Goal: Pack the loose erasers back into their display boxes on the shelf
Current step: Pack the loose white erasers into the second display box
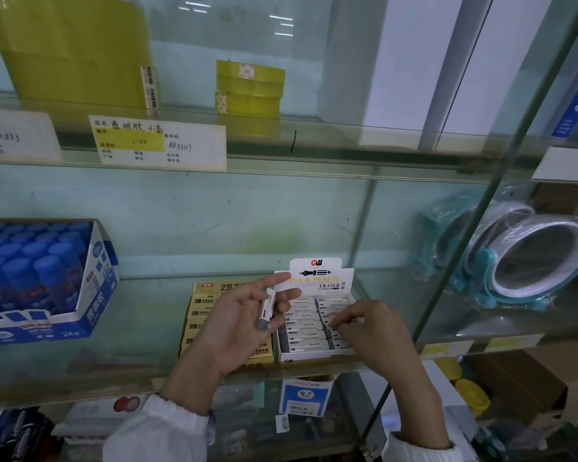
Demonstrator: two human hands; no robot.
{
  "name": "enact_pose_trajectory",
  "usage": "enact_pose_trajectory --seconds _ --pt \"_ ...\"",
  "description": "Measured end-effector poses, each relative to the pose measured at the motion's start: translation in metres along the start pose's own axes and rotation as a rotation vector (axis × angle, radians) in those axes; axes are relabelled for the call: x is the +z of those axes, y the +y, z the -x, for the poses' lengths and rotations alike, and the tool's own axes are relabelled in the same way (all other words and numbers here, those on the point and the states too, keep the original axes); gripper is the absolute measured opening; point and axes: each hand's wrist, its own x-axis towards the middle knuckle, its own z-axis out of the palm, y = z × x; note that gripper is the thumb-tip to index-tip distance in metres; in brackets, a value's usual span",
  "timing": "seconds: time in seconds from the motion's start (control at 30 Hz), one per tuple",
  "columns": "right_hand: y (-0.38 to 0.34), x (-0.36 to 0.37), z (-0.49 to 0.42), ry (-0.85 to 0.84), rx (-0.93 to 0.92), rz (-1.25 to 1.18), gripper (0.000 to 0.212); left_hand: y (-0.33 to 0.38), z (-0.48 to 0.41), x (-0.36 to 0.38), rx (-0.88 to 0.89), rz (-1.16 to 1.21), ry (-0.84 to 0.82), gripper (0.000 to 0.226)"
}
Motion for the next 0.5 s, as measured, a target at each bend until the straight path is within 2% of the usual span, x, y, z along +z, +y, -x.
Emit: enact_pose_trajectory --seconds 0.13,0.23,0.3,0.4,0.47,0.5 --pt "0.002 -0.002 -0.001 -0.043 -0.026 0.018 0.016 0.000 0.000 -0.001 0.009 -0.013 0.008 0.050" --pt "0.000 -0.001 0.000 0.036 -0.066 -0.046 0.014 0.000 0.002 0.000 0.023 -0.062 0.004 0.047" --pt "-0.009 0.000 0.006 0.144 -0.152 -0.123 0.010 0.000 0.002 0.001 0.031 -0.116 0.017 0.044" --pt "-0.033 0.006 0.015 0.120 -0.326 -0.238 0.016 0.000 0.000 0.002 0.023 -0.084 -0.004 0.053" --pt "-0.045 0.016 0.013 0.122 -0.398 -0.231 0.015 0.000 0.000 0.000 0.020 -0.103 -0.005 0.061" --pt "-0.048 0.021 0.010 0.121 -0.403 -0.190 0.023 0.000 0.000 -0.001 0.019 -0.122 -0.003 0.064"
